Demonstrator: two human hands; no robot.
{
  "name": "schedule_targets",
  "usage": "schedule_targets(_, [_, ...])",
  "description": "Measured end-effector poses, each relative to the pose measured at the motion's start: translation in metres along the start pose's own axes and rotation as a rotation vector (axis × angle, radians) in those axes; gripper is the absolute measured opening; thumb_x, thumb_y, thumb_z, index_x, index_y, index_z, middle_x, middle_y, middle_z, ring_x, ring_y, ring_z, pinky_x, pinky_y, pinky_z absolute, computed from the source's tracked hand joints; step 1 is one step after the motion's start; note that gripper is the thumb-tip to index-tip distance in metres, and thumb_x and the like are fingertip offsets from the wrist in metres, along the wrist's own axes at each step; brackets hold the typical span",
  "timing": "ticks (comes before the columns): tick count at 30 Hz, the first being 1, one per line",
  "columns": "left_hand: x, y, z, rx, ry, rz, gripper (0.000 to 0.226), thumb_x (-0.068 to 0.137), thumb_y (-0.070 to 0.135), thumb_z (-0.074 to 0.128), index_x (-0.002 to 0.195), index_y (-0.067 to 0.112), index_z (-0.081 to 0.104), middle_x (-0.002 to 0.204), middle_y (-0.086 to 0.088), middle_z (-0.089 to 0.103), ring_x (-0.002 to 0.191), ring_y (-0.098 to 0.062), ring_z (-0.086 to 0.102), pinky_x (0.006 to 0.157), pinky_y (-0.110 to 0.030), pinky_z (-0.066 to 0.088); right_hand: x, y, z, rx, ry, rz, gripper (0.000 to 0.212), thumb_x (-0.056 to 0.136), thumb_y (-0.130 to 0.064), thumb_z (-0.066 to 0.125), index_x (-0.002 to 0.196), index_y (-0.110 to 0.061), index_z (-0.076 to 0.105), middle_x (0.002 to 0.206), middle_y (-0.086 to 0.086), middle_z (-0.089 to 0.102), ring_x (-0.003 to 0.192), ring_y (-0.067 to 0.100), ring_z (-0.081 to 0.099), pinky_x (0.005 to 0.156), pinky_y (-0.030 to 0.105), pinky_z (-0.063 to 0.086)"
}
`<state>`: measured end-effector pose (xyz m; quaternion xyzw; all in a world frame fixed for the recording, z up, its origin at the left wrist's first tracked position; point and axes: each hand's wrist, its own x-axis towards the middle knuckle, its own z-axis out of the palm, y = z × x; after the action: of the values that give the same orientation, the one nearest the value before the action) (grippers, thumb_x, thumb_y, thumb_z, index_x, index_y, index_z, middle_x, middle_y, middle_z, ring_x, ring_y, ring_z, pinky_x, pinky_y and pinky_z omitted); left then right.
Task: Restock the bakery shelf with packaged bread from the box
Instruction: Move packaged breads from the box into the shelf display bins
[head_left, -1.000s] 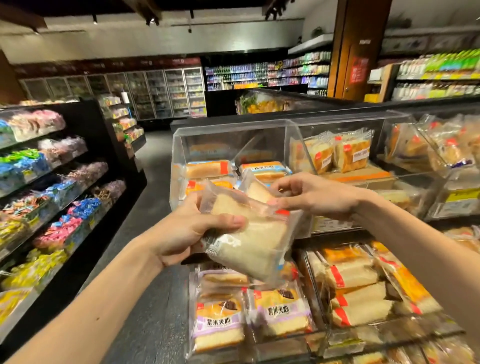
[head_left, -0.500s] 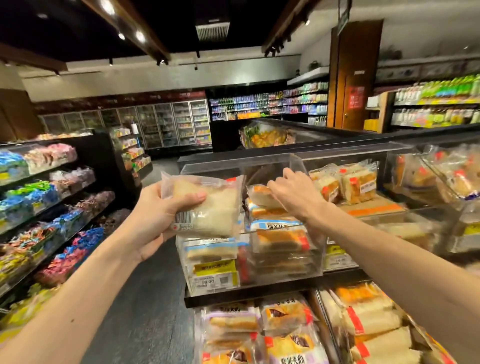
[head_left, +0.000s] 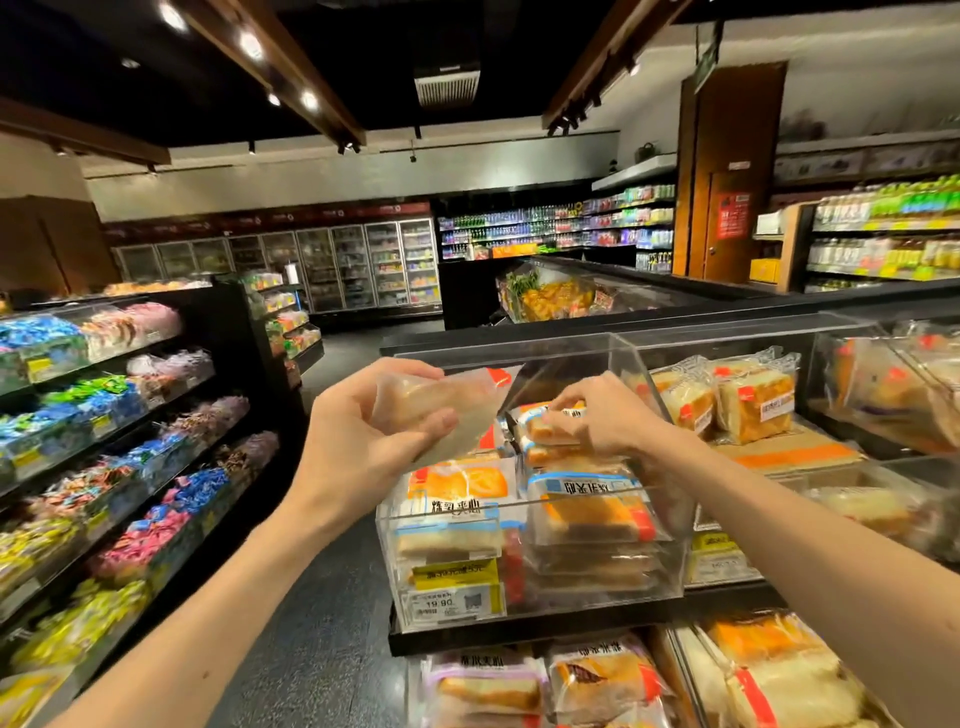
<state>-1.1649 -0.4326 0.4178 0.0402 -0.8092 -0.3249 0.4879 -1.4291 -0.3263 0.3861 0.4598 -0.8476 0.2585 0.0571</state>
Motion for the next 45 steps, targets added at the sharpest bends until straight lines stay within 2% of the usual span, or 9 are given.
schedule_targets(3, [0.004, -0.015, 0.007, 0.309, -0.099, 0.521, 0.03, 0.082, 0.025, 0.078, 0.109, 0.014, 0.07, 0.113, 0.001, 0.07, 0.104, -0.012, 0.067, 0.085, -0.033, 0.057, -0.014, -0.024, -0.015, 0.709, -0.27, 0.253, 0.077, 0.088, -0.074, 0.042, 0.091, -0.003, 0.071, 0.085, 0.01, 0.073, 0.056, 0.015, 0.057, 0.052, 0.025, 0.045])
schedule_targets(6, [0.007, -0.032, 0.019, 0.456, -0.195, 0.769, 0.031, 0.089, 0.026, 0.072, 0.116, 0.017, 0.061, 0.113, -0.01, 0.069, 0.099, -0.021, 0.068, 0.077, -0.037, 0.058, -0.034, -0.042, -0.03, 0.941, -0.702, 0.199, 0.066, 0.095, -0.061, 0.045, 0.11, 0.001, 0.064, 0.073, 0.01, 0.067, 0.046, 0.008, 0.054, 0.036, 0.014, 0.04])
schedule_targets(9, [0.014, -0.044, 0.022, 0.586, -0.224, 0.936, 0.038, 0.09, 0.038, 0.073, 0.117, 0.015, 0.059, 0.109, -0.014, 0.07, 0.095, -0.027, 0.068, 0.074, -0.039, 0.058, -0.041, -0.051, -0.032, 1.028, -0.576, 0.158, 0.032, 0.1, -0.02, 0.055, 0.117, 0.006, 0.06, 0.063, 0.002, 0.066, 0.043, 0.004, 0.057, 0.036, 0.012, 0.04])
schedule_targets(14, [0.028, -0.064, 0.016, 0.822, -0.405, 0.984, 0.026, 0.097, 0.025, 0.06, 0.117, 0.01, 0.055, 0.099, -0.012, 0.068, 0.079, -0.026, 0.064, 0.062, -0.041, 0.056, -0.021, -0.042, -0.011, 0.925, -0.306, 0.332, 0.035, 0.088, -0.027, 0.073, 0.112, -0.004, 0.062, 0.064, 0.002, 0.067, 0.038, 0.003, 0.052, 0.031, 0.012, 0.027])
schedule_targets(19, [0.041, -0.074, 0.015, 1.074, -0.543, 0.788, 0.047, 0.083, 0.014, 0.078, 0.12, 0.009, 0.05, 0.094, -0.009, 0.068, 0.077, -0.027, 0.067, 0.061, -0.039, 0.058, 0.001, -0.055, 0.012, 0.945, -0.097, 0.329, 0.035, 0.085, -0.017, 0.077, 0.109, -0.004, 0.056, 0.077, 0.009, 0.062, 0.035, 0.0, 0.052, 0.034, 0.014, 0.037])
schedule_targets(24, [0.051, -0.066, 0.025, 1.363, -0.707, 0.408, 0.034, 0.103, 0.015, 0.046, 0.137, 0.013, 0.042, 0.121, -0.01, 0.059, 0.113, -0.032, 0.06, 0.079, -0.04, 0.05, 0.015, -0.063, 0.026, 0.814, -0.115, 0.269, 0.052, 0.067, -0.027, 0.091, 0.108, -0.009, 0.066, 0.105, 0.015, 0.072, 0.093, 0.025, 0.073, 0.09, 0.043, 0.058])
schedule_targets(29, [0.059, -0.058, 0.03, 1.434, -0.789, 0.319, 0.041, 0.105, 0.027, 0.04, 0.145, 0.023, 0.042, 0.126, -0.013, 0.06, 0.117, -0.034, 0.06, 0.087, -0.04, 0.049, 0.02, -0.076, 0.034, 0.405, 0.079, 0.186, 0.042, 0.076, -0.032, 0.085, 0.11, -0.011, 0.071, 0.103, 0.005, 0.071, 0.08, 0.01, 0.065, 0.072, 0.023, 0.051])
schedule_targets(40, [0.049, -0.062, 0.003, 0.991, -0.718, 0.188, 0.029, 0.102, 0.029, 0.048, 0.12, 0.013, 0.063, 0.116, -0.009, 0.063, 0.108, -0.029, 0.061, 0.085, -0.038, 0.048, -0.027, -0.09, 0.03, 0.128, 0.266, 0.096, 0.015, 0.088, -0.03, 0.067, 0.092, -0.017, 0.075, 0.089, -0.001, 0.071, 0.091, 0.02, 0.062, 0.077, 0.034, 0.049])
schedule_targets(45, [-0.01, -0.01, -0.061, 0.88, -0.516, 0.127, 0.021, 0.098, 0.034, 0.054, 0.105, 0.017, 0.066, 0.098, 0.0, 0.061, 0.094, -0.021, 0.058, 0.08, -0.037, 0.049, -0.1, -0.126, 0.022, 0.087, 0.333, -0.208, 0.018, 0.087, -0.036, 0.068, 0.095, -0.02, 0.07, 0.089, -0.002, 0.067, 0.086, 0.021, 0.061, 0.074, 0.038, 0.05])
